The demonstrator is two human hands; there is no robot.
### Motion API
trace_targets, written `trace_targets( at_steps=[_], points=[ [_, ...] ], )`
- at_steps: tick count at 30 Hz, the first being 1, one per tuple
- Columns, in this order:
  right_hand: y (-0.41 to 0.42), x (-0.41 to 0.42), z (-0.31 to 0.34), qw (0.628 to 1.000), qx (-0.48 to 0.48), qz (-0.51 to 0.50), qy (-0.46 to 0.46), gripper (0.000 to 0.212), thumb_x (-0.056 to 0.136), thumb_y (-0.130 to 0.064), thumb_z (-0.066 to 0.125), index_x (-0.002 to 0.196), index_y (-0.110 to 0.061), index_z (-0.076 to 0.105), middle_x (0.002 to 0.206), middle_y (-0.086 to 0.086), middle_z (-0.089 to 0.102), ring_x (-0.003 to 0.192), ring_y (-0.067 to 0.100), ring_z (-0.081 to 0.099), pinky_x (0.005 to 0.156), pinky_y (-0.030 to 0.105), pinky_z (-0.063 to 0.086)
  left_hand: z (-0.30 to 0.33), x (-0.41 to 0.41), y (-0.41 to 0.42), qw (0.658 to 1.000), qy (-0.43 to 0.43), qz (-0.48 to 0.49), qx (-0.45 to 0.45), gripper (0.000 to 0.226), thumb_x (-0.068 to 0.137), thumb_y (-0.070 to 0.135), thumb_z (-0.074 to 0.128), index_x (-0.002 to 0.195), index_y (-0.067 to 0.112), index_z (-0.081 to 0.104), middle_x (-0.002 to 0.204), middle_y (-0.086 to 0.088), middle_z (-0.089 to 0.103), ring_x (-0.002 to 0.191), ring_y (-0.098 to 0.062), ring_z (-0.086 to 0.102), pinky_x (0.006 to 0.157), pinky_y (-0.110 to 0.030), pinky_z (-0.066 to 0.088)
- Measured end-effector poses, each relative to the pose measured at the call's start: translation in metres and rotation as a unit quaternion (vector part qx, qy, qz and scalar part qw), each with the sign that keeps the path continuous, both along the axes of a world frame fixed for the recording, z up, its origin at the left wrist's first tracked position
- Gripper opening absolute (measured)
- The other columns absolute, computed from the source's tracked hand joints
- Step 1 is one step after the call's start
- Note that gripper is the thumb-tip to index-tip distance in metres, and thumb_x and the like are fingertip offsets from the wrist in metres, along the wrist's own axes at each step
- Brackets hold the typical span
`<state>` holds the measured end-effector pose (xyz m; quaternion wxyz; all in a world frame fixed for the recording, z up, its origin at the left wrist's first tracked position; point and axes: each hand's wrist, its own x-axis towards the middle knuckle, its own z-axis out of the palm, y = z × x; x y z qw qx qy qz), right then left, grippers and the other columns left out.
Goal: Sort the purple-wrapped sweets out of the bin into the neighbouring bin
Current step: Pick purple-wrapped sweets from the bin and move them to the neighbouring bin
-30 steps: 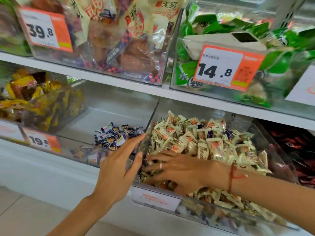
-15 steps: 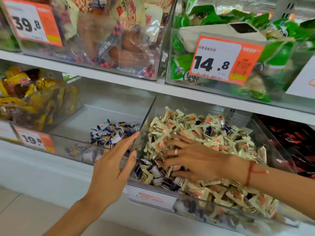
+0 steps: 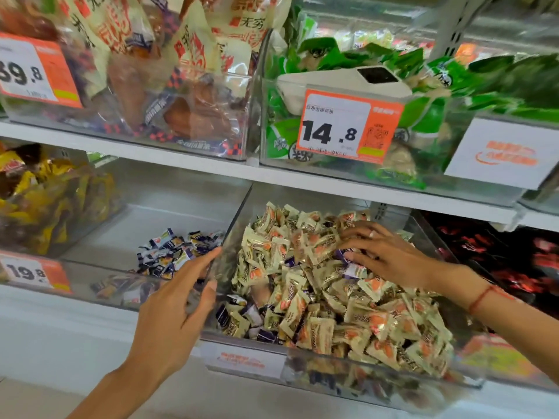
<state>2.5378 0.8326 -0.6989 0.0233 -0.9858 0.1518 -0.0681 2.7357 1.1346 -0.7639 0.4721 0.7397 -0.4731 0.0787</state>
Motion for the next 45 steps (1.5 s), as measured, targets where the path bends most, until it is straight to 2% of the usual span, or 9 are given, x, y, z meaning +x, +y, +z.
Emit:
trace_targets(
  at_steps=[5,8,11,15,20,24,33,41,45],
  points=[
    [0.004,0.016,-0.001,0.995,0.048,-0.091,0.003,0.046,0.088,-0.069,0.04,0.13,-0.053,0.044,0.148,-0.012,0.036,0.143,0.018,0.018,0.115,0.039,0.015,0.005,-0.002,-0.003,0.999,-0.018,0.034,0.001,0.033,0.095,0.044,0.043,0.128,0.049,0.044,0.112,0.018,0.064,0.054,-0.005,0.057,0.049,-0.017,0.043],
    [0.016,0.013,0.012,0.984,0.136,-0.097,0.06,0.07,0.084,-0.057,0.062,0.143,-0.053,0.025,0.157,-0.01,0.019,0.146,0.017,0.006,0.119,0.043,0.008,0.024,-0.01,-0.013,0.992,-0.078,0.092,-0.024,0.034,0.092,0.038,0.045,0.122,0.026,0.059,0.119,0.006,0.061,0.102,-0.013,0.057,0.086,-0.026,0.04],
    [0.025,0.003,0.023,0.966,0.247,-0.073,0.022,0.071,0.085,-0.042,0.069,0.145,-0.043,0.031,0.154,-0.002,0.029,0.141,0.019,0.026,0.113,0.029,0.025,0.054,-0.029,-0.033,0.983,-0.16,0.077,-0.047,0.03,0.087,0.031,0.049,0.11,0.021,0.067,0.113,0.01,0.062,0.1,-0.004,0.052,0.088,-0.022,0.039],
    [0.03,-0.018,0.018,0.995,0.026,-0.094,-0.001,0.058,0.09,-0.053,0.054,0.144,-0.042,0.035,0.153,-0.007,0.032,0.144,0.021,0.021,0.118,0.052,0.013,0.074,-0.055,-0.075,0.988,-0.129,-0.05,0.07,0.026,0.092,0.023,0.055,0.113,0.035,0.063,0.115,0.023,0.058,0.084,0.008,0.05,0.066,-0.001,0.039],
    [0.036,-0.04,-0.003,0.985,0.006,-0.149,0.092,0.057,0.095,-0.058,0.01,0.15,-0.045,0.005,0.16,-0.013,0.001,0.148,0.014,-0.007,0.12,0.049,0.001,0.048,-0.054,-0.123,0.931,-0.084,-0.169,0.312,0.036,0.095,0.038,0.052,0.13,0.037,0.051,0.143,0.008,0.045,0.103,-0.015,0.06,0.112,-0.042,0.031],
    [0.014,-0.027,-0.006,0.976,-0.02,-0.205,0.064,0.05,0.1,-0.048,0.011,0.15,-0.04,0.014,0.161,-0.011,0.003,0.148,0.022,-0.003,0.12,0.051,0.004,0.033,-0.036,-0.12,0.929,-0.021,-0.224,0.295,0.036,0.095,0.037,0.053,0.13,0.036,0.051,0.143,0.012,0.043,0.126,-0.011,0.046,0.107,-0.037,0.038],
    [0.007,-0.002,0.017,0.954,0.039,-0.26,0.142,0.05,0.104,-0.038,0.02,0.153,-0.031,0.012,0.162,-0.003,0.001,0.148,0.027,-0.005,0.118,0.055,0.0,0.039,-0.033,-0.106,0.94,-0.085,-0.165,0.287,0.042,0.088,0.043,0.061,0.129,0.037,0.053,0.132,0.017,0.054,0.104,-0.002,0.059,0.094,-0.027,0.047],
    [0.087,0.014,0.025,0.985,0.034,-0.116,-0.122,0.033,0.094,-0.024,0.054,0.126,-0.031,0.056,0.139,-0.003,0.051,0.135,0.023,0.034,0.112,0.048,0.027,0.034,-0.032,-0.113,0.964,-0.104,-0.028,0.243,0.033,0.086,0.05,0.061,0.117,0.039,0.062,0.105,0.015,0.069,0.073,0.0,0.066,0.064,-0.02,0.053],
    [0.097,0.017,0.008,0.988,0.12,-0.057,0.078,0.03,0.087,-0.039,0.064,0.117,-0.033,0.063,0.133,-0.005,0.053,0.133,0.023,0.033,0.11,0.049,0.029,0.041,-0.028,-0.118,0.976,-0.096,0.013,0.195,0.034,0.087,0.045,0.063,0.118,0.034,0.062,0.097,0.009,0.071,0.083,-0.007,0.067,0.066,-0.021,0.049]
  ],
)
